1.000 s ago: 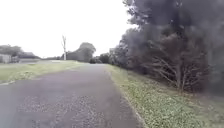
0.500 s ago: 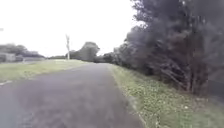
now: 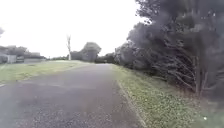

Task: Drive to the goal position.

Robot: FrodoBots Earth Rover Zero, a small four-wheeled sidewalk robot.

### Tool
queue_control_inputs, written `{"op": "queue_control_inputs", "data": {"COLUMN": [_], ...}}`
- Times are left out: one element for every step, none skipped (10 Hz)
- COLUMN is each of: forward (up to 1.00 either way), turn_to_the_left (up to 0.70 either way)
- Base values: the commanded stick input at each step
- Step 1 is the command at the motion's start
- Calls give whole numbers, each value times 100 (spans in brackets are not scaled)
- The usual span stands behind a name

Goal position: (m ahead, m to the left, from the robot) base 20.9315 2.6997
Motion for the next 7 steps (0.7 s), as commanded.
{"op": "queue_control_inputs", "data": {"forward": [70,70,70,70,70,70,70], "turn_to_the_left": [1,3,3,2,0,0,0]}}
